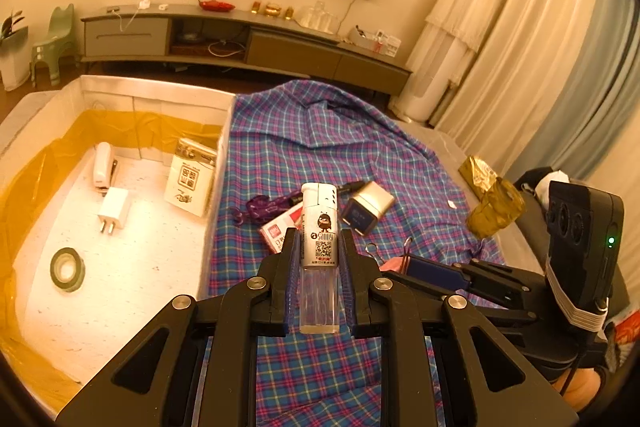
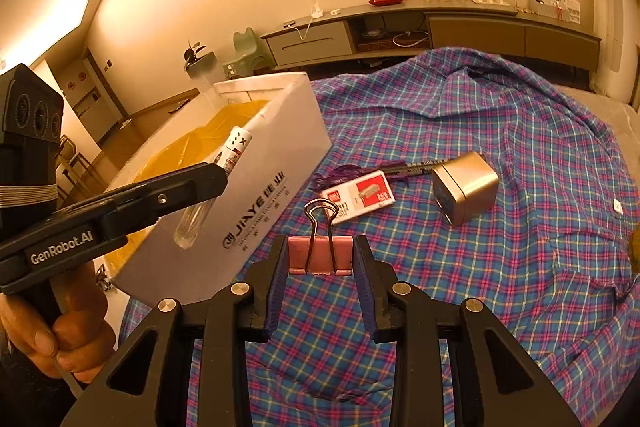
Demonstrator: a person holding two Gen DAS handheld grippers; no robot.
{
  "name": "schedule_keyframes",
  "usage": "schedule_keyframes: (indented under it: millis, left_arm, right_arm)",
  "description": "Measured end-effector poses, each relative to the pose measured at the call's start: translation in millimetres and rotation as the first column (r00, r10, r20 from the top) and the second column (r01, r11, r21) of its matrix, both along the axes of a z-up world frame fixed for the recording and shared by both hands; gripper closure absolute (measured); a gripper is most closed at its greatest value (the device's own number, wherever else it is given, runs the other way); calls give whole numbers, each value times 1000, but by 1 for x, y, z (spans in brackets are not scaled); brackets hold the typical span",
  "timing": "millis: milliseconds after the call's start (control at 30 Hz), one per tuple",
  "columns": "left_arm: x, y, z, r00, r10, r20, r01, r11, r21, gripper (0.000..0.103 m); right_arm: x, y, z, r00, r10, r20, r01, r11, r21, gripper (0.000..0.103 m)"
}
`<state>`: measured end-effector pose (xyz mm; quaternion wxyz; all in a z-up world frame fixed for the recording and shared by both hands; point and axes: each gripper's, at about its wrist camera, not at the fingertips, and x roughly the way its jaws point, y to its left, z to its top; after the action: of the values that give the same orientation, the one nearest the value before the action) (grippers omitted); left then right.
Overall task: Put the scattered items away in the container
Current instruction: 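Carry the lighter and binder clip over the white box with both tools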
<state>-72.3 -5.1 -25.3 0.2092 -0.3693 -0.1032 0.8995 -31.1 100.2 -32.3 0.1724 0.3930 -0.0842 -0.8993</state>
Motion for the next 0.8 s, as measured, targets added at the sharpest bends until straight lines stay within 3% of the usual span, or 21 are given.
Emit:
schedule_keyframes:
  millis: [800]
  left_arm:
    - [11,-58,34,994,95,-60,-87,989,123,83]
  right_arm:
    - [4,-64,69,989,84,-119,-78,995,54,70]
